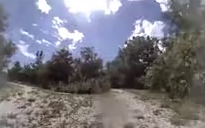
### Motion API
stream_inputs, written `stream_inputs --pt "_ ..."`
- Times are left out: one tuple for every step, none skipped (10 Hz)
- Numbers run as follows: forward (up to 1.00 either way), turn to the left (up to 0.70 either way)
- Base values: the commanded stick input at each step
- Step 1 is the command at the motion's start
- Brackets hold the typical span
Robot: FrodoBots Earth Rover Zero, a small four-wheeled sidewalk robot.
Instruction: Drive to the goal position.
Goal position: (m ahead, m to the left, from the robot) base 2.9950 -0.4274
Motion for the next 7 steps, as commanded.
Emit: stream_inputs --pt "0.70 0.00" --pt "0.70 0.00" --pt "0.70 0.00" --pt "0.70 0.00" --pt "0.70 0.00" --pt "0.70 0.00" --pt "0.70 0.00"
